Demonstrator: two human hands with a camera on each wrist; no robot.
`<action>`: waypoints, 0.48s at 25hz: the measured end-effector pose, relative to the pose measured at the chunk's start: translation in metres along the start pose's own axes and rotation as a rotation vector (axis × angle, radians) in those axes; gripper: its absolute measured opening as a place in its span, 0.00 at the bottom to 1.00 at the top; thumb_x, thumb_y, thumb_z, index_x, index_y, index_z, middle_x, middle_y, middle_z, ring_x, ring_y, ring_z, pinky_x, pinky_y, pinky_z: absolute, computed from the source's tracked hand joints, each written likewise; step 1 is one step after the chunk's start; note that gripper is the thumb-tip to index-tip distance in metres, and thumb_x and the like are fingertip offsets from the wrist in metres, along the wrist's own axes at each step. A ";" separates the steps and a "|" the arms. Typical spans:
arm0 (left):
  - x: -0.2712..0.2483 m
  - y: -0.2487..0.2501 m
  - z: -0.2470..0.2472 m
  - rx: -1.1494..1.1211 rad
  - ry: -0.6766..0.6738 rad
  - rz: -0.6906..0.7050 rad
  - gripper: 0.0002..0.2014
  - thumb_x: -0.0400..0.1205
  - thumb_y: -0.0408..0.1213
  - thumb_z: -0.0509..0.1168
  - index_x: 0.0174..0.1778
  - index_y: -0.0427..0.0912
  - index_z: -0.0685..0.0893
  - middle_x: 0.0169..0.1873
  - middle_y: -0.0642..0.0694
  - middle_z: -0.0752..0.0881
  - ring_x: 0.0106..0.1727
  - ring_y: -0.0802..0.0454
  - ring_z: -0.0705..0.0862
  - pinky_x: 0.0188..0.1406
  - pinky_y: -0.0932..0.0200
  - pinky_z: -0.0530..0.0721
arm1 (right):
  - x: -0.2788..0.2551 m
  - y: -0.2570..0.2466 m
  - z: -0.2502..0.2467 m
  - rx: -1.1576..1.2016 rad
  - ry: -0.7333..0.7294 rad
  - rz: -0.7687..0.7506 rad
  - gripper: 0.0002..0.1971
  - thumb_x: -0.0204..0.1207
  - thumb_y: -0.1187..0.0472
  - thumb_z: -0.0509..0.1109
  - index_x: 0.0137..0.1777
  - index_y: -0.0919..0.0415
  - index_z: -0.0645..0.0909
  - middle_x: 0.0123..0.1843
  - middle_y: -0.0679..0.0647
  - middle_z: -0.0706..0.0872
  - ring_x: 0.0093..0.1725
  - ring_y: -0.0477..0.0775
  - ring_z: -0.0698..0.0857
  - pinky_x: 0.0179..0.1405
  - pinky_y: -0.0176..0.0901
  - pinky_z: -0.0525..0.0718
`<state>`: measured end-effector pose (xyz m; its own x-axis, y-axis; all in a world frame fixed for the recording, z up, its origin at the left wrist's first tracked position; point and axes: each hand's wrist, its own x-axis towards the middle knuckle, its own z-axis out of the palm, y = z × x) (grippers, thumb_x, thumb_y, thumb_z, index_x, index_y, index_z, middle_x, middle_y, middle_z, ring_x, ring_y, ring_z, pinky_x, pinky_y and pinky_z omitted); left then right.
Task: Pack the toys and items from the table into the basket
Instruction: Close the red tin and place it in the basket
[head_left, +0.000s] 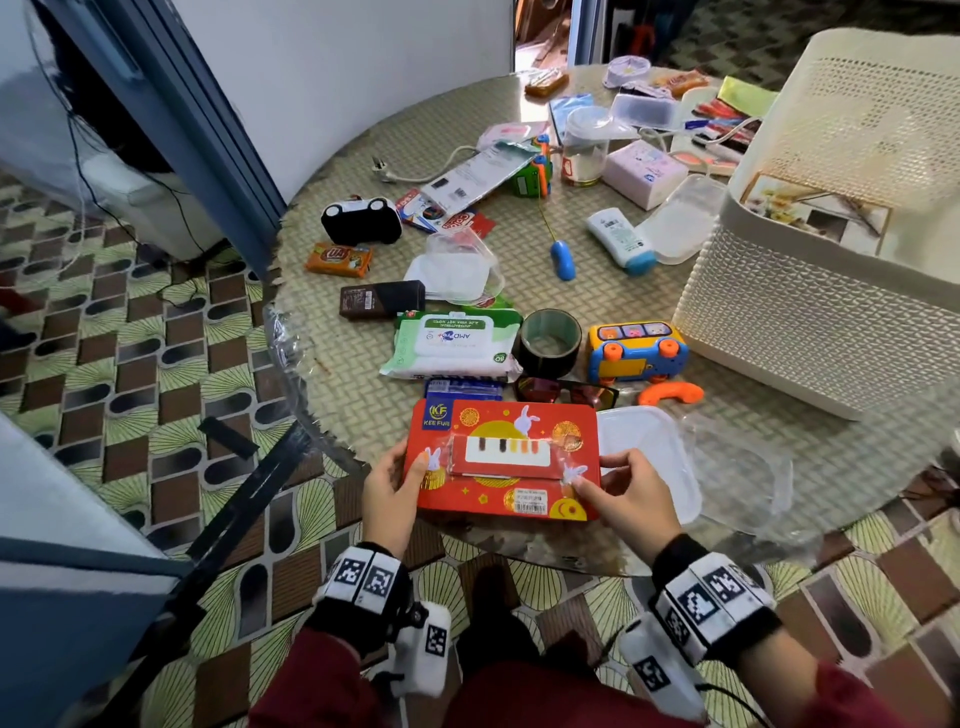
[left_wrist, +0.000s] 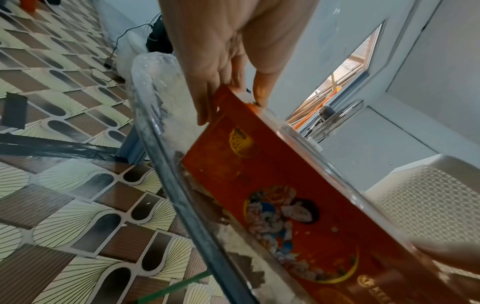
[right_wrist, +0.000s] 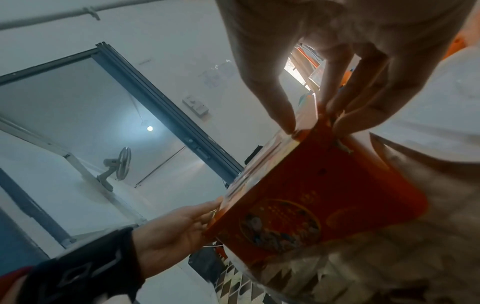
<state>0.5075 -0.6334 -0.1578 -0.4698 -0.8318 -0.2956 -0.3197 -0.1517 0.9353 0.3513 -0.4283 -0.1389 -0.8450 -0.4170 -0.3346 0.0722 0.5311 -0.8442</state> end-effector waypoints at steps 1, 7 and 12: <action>0.000 -0.003 0.001 -0.014 -0.004 -0.002 0.16 0.83 0.35 0.66 0.66 0.37 0.79 0.59 0.40 0.85 0.57 0.49 0.85 0.51 0.62 0.84 | -0.002 0.001 0.001 0.019 -0.006 0.005 0.18 0.68 0.59 0.79 0.51 0.59 0.74 0.43 0.57 0.82 0.43 0.54 0.81 0.38 0.42 0.79; 0.001 -0.003 0.002 0.004 -0.067 0.012 0.10 0.82 0.37 0.67 0.58 0.44 0.78 0.53 0.44 0.85 0.52 0.54 0.85 0.49 0.59 0.85 | 0.006 0.009 0.008 0.147 -0.044 0.048 0.20 0.73 0.67 0.71 0.62 0.56 0.69 0.61 0.62 0.76 0.49 0.51 0.80 0.35 0.36 0.79; 0.023 0.011 0.001 -0.016 -0.112 -0.026 0.11 0.81 0.40 0.68 0.58 0.46 0.77 0.53 0.48 0.84 0.53 0.55 0.84 0.53 0.56 0.84 | 0.030 0.001 0.010 0.107 0.077 -0.007 0.24 0.77 0.62 0.69 0.72 0.61 0.68 0.64 0.61 0.75 0.59 0.57 0.79 0.55 0.49 0.81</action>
<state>0.4925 -0.6539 -0.1542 -0.5505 -0.7630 -0.3388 -0.3205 -0.1816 0.9297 0.3312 -0.4478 -0.1541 -0.8834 -0.3605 -0.2993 0.1192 0.4448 -0.8877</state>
